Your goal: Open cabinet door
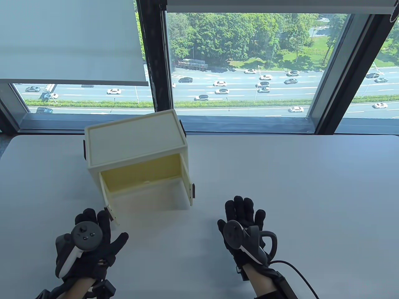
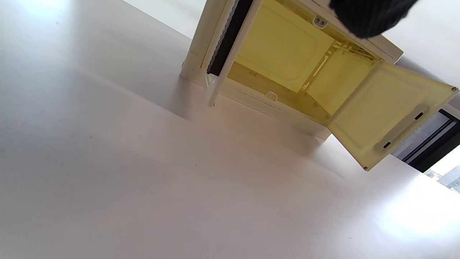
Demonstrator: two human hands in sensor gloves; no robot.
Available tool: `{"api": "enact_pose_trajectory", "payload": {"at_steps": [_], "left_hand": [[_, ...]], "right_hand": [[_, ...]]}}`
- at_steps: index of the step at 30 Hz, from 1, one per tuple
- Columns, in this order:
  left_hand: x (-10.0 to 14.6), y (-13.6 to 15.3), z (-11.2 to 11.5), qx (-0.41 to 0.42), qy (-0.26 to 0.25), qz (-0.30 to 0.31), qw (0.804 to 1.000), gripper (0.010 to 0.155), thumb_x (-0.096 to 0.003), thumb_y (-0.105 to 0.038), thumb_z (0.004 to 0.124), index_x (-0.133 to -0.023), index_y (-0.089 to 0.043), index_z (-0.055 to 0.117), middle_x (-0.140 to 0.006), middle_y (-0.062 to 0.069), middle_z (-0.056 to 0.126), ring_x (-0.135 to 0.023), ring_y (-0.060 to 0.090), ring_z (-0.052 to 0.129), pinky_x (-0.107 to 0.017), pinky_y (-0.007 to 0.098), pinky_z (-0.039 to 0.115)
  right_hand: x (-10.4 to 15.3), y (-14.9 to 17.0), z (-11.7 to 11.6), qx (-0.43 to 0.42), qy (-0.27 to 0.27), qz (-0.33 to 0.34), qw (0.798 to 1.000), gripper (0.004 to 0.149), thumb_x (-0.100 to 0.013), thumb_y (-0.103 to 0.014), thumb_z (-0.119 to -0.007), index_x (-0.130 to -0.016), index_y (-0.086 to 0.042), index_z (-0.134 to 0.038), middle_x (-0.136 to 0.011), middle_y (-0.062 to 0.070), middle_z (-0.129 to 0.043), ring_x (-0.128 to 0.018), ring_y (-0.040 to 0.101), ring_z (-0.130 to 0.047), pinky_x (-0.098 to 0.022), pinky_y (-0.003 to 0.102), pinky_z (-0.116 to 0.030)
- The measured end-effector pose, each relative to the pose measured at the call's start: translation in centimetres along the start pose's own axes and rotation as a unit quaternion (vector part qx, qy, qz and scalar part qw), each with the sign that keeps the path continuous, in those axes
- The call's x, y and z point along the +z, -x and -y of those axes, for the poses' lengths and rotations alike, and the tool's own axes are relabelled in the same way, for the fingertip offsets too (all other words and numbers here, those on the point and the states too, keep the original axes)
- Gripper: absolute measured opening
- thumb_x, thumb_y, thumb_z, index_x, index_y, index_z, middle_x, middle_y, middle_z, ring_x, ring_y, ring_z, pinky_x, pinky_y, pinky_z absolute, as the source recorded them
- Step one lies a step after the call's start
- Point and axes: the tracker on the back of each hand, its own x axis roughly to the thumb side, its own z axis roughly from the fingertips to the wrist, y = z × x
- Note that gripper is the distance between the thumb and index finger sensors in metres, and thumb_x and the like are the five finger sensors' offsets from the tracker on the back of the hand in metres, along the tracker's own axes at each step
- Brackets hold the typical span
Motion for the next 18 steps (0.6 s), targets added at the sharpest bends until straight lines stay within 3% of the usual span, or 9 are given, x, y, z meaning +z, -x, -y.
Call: {"api": "enact_pose_trajectory", "payload": {"at_steps": [18], "left_hand": [[0.00,-0.03,-0.11,-0.001,0.001,-0.002,1.000,0.091,-0.0518,-0.066,0.059,-0.105,-0.022,-0.001,-0.098,-0.006,-0.026,-0.096,0.022,-0.027,-0.077,0.054,0.005]], "right_hand": [[-0.08,0.48,-0.17,-0.022,-0.003,-0.012,1.000,0.067,-0.054,-0.057,-0.040,-0.114,-0.026,-0.033,-0.118,0.009,-0.026,-0.104,0.034,-0.015,-0.067,0.061,-0.027]]}}
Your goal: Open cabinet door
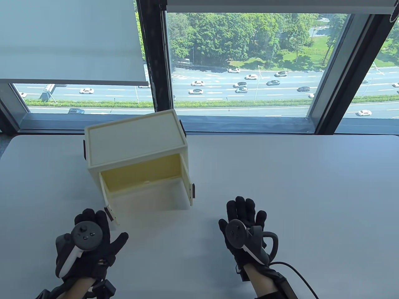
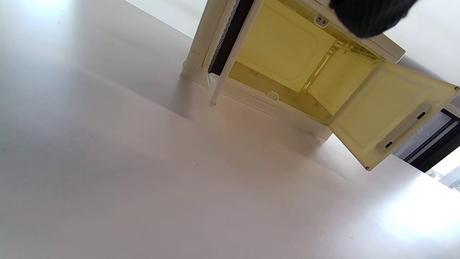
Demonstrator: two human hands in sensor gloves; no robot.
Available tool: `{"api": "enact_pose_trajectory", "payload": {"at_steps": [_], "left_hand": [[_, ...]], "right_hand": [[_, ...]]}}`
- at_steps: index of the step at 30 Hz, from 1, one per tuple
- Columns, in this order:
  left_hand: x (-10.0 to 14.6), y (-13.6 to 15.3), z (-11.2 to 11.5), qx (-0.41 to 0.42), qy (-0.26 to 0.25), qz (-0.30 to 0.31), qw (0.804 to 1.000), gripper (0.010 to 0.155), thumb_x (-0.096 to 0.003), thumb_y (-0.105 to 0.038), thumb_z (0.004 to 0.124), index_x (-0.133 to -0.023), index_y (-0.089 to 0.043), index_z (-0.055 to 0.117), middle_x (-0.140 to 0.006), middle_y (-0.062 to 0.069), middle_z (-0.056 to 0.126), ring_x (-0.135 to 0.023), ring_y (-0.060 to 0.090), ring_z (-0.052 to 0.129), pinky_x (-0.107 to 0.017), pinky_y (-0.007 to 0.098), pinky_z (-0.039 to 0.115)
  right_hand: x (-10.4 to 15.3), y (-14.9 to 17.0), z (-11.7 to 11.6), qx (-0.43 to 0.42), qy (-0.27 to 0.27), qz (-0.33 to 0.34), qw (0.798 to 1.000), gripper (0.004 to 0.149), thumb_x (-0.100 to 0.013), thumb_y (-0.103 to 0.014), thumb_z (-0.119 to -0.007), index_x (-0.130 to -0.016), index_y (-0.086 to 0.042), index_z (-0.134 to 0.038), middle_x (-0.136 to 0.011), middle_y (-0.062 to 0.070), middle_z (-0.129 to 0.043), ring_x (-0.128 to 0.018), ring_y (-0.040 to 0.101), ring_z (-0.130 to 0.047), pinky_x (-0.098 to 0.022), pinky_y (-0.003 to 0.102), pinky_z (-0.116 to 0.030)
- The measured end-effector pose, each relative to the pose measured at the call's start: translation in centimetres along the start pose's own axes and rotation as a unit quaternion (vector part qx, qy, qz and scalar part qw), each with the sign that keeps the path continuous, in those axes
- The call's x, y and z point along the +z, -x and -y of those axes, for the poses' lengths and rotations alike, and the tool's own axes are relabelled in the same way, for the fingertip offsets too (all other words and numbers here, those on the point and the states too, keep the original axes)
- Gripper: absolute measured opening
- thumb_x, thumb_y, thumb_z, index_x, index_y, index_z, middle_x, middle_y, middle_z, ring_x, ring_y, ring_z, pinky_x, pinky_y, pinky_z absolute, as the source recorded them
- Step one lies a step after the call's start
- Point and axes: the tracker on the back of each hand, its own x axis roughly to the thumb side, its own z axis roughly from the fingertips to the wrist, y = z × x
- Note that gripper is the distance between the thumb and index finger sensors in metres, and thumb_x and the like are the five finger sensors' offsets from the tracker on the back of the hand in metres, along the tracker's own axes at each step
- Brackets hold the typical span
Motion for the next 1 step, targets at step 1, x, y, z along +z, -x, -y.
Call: {"api": "enact_pose_trajectory", "payload": {"at_steps": [1], "left_hand": [[0.00,0.00,-0.01,0.000,0.000,0.000,1.000,0.091,-0.0518,-0.066,0.059,-0.105,-0.022,-0.001,-0.098,-0.006,-0.026,-0.096,0.022,-0.027,-0.077,0.054,0.005]], "right_hand": [[0.00,0.02,0.00,-0.001,-0.001,0.000,1.000,0.067,-0.054,-0.057,-0.040,-0.114,-0.026,-0.033,-0.118,0.009,-0.026,-0.104,0.034,-0.015,-0.067,0.061,-0.027]]}}
